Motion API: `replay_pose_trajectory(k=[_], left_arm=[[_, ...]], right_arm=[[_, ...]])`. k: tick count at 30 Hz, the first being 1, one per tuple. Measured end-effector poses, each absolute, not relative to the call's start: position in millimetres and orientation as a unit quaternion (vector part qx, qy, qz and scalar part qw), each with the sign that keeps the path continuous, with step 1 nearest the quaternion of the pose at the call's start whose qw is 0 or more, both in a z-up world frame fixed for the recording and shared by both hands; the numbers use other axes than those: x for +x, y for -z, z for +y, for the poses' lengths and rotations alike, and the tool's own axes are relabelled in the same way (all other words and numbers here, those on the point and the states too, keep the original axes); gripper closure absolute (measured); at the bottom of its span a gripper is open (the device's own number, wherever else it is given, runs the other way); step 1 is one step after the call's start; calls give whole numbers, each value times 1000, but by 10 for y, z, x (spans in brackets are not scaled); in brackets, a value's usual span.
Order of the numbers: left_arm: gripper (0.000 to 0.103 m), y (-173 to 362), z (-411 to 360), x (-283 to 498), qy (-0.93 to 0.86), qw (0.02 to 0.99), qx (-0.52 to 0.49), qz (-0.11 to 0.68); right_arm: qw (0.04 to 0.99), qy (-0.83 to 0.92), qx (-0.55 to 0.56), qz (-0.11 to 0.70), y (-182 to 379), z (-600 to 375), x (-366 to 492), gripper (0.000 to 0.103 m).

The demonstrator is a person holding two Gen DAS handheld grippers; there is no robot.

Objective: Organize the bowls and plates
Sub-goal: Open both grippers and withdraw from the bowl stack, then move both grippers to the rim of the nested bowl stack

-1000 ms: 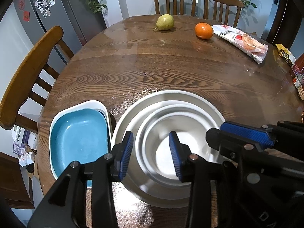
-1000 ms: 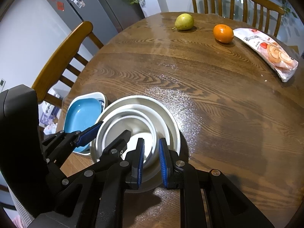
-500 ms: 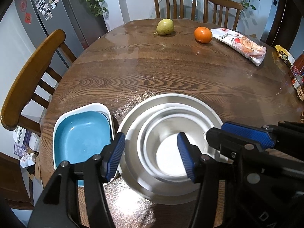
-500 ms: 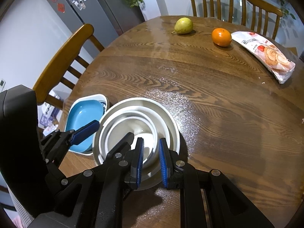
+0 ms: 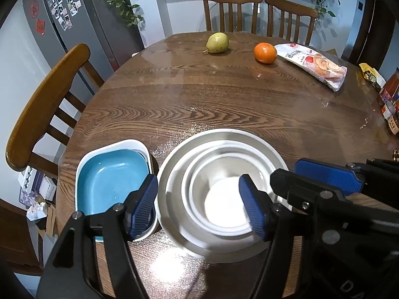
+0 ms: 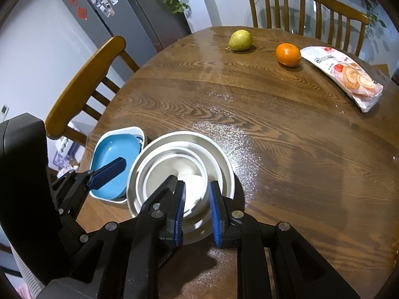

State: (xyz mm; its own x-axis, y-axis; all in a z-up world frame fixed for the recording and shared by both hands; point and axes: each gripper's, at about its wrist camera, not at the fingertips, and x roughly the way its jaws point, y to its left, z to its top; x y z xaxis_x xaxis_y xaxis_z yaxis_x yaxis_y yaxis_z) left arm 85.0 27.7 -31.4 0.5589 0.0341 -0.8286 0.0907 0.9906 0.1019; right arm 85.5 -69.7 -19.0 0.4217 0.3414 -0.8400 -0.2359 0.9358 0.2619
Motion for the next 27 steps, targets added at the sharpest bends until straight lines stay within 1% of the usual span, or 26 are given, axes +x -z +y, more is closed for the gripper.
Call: replay_pose_trajectory(k=[1, 3, 14, 19, 20, 21, 22, 23, 24, 27], left_arm=[[36, 305, 274, 846, 16, 881, 67, 468], [35, 290, 266, 839, 15, 882, 68, 466], [33, 254, 245, 802, 12, 885, 69, 461], [23, 218, 269, 768, 8, 887, 68, 456], [23, 210, 278, 763, 7, 888, 67, 455], [22, 205, 285, 761, 5, 888, 67, 454], [22, 199, 293, 759, 4, 888, 67, 454], [22, 193, 306, 753, 4, 888, 65, 454], [22, 187, 315, 747, 3, 889, 64, 454], [22, 169, 344, 726, 0, 889, 63, 454]], right_arm=[[843, -169, 53, 508, 178, -714, 847, 76], [844, -169, 56, 506, 166, -727, 839, 75], [844, -171, 56, 504, 129, -752, 813, 74], [846, -173, 51, 502, 103, -753, 794, 74], [847, -172, 51, 501, 93, -760, 787, 73], [848, -171, 52, 499, 84, -769, 781, 69], [849, -169, 52, 498, 79, -777, 776, 62], [850, -168, 54, 496, 65, -797, 766, 59], [851, -168, 56, 494, 53, -811, 758, 57], [854, -168, 54, 490, 16, -838, 738, 57]])
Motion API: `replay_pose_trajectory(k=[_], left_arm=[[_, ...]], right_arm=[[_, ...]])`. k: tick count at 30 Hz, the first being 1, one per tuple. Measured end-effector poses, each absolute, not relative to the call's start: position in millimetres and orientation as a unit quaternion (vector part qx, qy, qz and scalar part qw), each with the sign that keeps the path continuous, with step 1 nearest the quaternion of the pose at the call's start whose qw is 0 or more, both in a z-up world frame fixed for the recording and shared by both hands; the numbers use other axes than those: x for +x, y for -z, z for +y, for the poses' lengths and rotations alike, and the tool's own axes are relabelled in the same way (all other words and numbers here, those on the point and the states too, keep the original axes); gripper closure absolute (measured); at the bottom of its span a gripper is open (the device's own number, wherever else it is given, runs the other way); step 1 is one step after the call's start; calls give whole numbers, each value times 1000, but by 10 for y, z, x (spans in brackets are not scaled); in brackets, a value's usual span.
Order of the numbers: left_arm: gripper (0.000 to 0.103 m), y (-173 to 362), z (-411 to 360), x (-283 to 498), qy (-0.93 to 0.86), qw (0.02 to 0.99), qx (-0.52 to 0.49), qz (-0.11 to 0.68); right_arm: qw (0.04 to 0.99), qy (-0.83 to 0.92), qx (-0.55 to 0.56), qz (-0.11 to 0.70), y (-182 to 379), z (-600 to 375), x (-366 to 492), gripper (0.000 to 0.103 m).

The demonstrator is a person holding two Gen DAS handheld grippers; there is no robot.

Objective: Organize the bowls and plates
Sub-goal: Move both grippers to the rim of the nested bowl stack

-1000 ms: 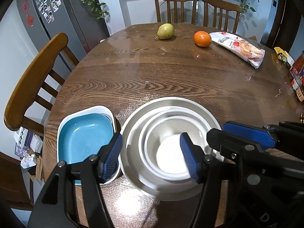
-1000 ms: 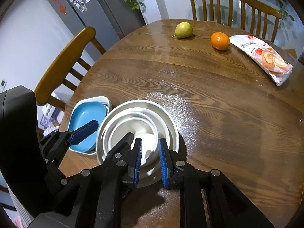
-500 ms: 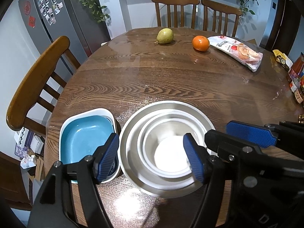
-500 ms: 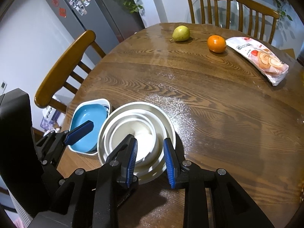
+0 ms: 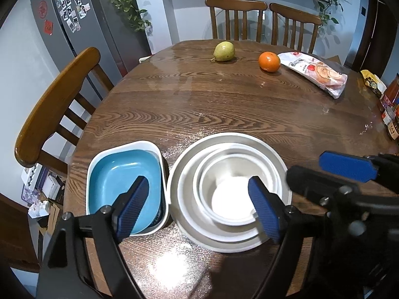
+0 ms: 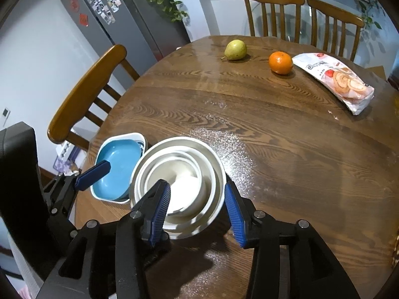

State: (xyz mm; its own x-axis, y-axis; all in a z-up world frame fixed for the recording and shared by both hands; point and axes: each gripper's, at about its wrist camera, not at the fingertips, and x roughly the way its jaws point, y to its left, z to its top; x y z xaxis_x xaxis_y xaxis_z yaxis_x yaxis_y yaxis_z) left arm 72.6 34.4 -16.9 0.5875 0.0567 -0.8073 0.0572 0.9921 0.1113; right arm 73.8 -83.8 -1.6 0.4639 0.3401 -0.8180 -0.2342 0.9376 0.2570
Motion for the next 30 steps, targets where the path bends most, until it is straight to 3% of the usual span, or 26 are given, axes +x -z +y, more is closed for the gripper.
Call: replay_pose_trajectory(k=[3, 5, 6, 8, 9, 21, 30], left_arm=[[19, 140, 384, 698, -1, 889, 59, 454], [19, 116, 426, 672, -5, 890, 56, 452], [18, 109, 442, 662, -7, 890, 54, 452], [9, 100, 488, 643, -10, 889, 50, 455], [0, 90, 525, 625, -15, 890, 47, 453], [1, 28, 863, 470, -52, 890, 16, 452], [1, 221, 1288, 453, -67, 864, -69, 494]], right_arm=[[855, -166, 48, 489, -19, -864, 715, 56], [857, -166, 46, 485, -42, -892, 695, 48], [859, -166, 46, 482, -51, -908, 684, 38], [862, -164, 48, 478, -70, -943, 664, 32], [862, -163, 48, 477, -79, -962, 658, 32], [864, -159, 56, 475, -102, -1125, 633, 31], [853, -150, 55, 497, 56, -1161, 685, 31]])
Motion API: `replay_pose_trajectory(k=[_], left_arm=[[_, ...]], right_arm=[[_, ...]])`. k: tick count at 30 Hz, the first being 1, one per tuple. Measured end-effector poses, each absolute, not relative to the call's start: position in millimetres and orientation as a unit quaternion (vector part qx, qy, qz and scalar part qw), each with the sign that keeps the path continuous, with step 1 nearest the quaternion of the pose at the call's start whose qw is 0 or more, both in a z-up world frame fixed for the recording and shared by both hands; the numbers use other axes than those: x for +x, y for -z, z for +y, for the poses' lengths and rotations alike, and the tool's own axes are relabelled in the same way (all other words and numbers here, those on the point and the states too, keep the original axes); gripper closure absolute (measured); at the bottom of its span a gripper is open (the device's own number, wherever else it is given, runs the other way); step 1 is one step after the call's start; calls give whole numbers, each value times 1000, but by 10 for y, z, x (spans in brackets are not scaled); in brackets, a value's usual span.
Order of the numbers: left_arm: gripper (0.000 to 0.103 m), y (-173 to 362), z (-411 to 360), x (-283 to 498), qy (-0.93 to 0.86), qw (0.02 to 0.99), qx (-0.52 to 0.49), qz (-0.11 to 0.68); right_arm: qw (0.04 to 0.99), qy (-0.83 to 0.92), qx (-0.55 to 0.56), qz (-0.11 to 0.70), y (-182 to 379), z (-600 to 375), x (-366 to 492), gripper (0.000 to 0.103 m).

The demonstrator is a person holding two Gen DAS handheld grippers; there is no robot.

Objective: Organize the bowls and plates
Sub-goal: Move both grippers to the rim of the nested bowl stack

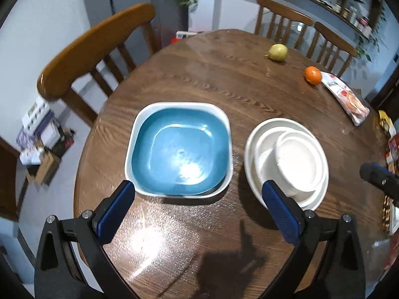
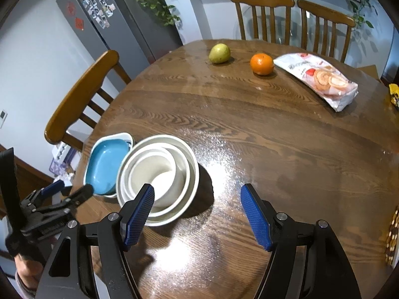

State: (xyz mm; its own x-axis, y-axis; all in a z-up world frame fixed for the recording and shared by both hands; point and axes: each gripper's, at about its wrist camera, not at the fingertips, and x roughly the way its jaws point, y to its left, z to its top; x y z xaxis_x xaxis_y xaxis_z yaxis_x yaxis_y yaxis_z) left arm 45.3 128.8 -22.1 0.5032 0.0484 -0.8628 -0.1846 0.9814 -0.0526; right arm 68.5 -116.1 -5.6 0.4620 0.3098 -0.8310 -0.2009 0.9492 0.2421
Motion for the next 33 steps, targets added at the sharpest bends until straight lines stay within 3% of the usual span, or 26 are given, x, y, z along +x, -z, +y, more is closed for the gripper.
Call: replay_pose_trajectory(k=[5, 12, 22, 31, 33], left_arm=[[3, 364, 1413, 512, -61, 846, -115, 517], [29, 431, 1353, 662, -48, 838, -134, 526], [46, 476, 1308, 889, -28, 832, -133, 538], [64, 534, 1272, 996, -14, 821, -131, 555], [64, 533, 1278, 1006, -13, 819, -135, 558]], right_arm=[[846, -142, 72, 509, 219, -1233, 742, 31], [838, -141, 98, 518, 341, -1282, 828, 32], [818, -162, 110, 541, 522, -1134, 1004, 68], [810, -167, 117, 549, 593, -1100, 1069, 78], [810, -167, 119, 550, 596, -1107, 1071, 79]])
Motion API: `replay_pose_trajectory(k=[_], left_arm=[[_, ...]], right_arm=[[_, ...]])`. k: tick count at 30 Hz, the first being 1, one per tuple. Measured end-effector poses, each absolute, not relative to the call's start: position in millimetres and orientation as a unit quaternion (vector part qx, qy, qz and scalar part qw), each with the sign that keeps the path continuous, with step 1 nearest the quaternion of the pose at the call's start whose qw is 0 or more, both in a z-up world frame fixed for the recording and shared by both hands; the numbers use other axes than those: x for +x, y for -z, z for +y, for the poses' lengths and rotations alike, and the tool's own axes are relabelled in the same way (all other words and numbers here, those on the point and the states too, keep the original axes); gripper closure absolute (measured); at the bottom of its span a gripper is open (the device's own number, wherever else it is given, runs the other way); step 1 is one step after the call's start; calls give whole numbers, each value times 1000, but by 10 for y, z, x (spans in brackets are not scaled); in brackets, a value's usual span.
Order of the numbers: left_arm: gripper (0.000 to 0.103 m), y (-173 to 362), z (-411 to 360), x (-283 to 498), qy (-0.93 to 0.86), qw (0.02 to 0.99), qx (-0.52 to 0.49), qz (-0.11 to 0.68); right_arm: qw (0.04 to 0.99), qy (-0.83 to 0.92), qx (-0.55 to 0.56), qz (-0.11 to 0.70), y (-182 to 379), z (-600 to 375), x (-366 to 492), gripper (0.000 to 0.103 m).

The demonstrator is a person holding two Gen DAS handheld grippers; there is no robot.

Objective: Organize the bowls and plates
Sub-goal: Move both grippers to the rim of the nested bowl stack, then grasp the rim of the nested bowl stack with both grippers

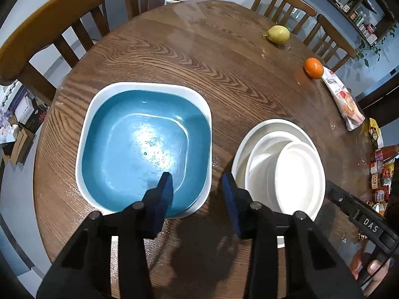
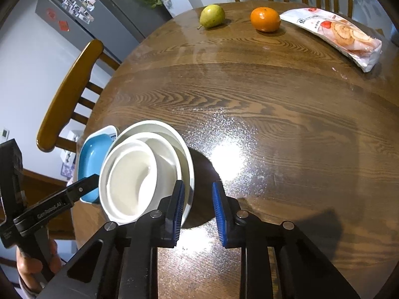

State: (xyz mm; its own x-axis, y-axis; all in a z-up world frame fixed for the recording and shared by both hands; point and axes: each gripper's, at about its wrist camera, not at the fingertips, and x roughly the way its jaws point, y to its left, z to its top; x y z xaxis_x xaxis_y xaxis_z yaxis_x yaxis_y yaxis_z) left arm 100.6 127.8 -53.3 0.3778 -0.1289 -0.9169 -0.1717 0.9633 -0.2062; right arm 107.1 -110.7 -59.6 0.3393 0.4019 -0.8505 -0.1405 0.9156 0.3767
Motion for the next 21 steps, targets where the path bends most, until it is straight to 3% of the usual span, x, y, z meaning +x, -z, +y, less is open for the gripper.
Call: replay_pose_trajectory(k=[21], left_arm=[[64, 513, 1227, 1050, 1, 810, -148, 568]], right_arm=[[797, -180, 149, 557, 657, -1158, 1070, 80]])
